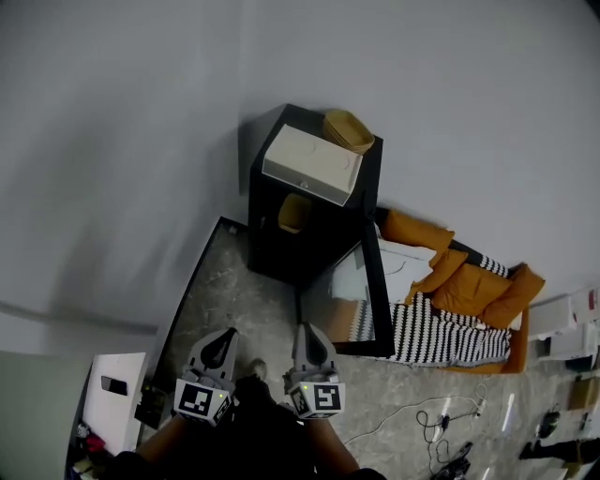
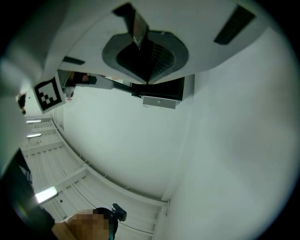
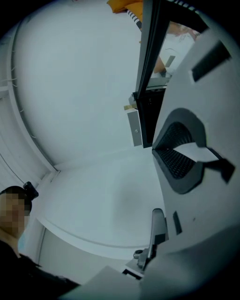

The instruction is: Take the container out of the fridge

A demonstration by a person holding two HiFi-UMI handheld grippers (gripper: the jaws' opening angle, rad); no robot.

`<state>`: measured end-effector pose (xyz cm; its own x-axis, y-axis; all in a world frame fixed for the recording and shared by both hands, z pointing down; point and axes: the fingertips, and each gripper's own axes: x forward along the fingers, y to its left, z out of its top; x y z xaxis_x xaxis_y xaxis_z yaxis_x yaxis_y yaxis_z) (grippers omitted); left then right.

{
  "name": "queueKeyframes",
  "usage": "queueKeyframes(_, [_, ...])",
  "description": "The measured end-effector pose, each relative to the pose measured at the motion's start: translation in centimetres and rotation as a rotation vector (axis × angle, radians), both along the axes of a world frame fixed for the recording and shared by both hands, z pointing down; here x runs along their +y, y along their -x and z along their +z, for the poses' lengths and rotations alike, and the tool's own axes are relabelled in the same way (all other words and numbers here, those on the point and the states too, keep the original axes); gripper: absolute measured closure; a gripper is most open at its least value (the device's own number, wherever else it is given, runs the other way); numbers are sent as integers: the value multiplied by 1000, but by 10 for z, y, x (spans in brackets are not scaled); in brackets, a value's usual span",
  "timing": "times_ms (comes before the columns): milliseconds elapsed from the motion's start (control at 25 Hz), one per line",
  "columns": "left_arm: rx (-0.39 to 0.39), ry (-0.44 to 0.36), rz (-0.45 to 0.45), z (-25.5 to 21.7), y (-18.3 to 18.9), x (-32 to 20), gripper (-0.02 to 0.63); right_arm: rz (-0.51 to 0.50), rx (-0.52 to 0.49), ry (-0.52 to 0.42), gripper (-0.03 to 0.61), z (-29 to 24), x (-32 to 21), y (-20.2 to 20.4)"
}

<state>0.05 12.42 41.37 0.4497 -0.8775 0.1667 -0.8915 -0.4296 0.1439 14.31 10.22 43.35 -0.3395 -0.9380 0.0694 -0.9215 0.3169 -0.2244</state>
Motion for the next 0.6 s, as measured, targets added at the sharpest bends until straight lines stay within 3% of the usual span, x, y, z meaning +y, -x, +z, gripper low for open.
queueKeyframes(280, [-8, -11, 1, -1, -12, -17, 609, -5, -38, 2, 577, 3, -26, -3])
queueKeyframes(600, [7, -26, 65, -4, -20, -56, 609, 27, -42, -9, 578, 3, -60, 1])
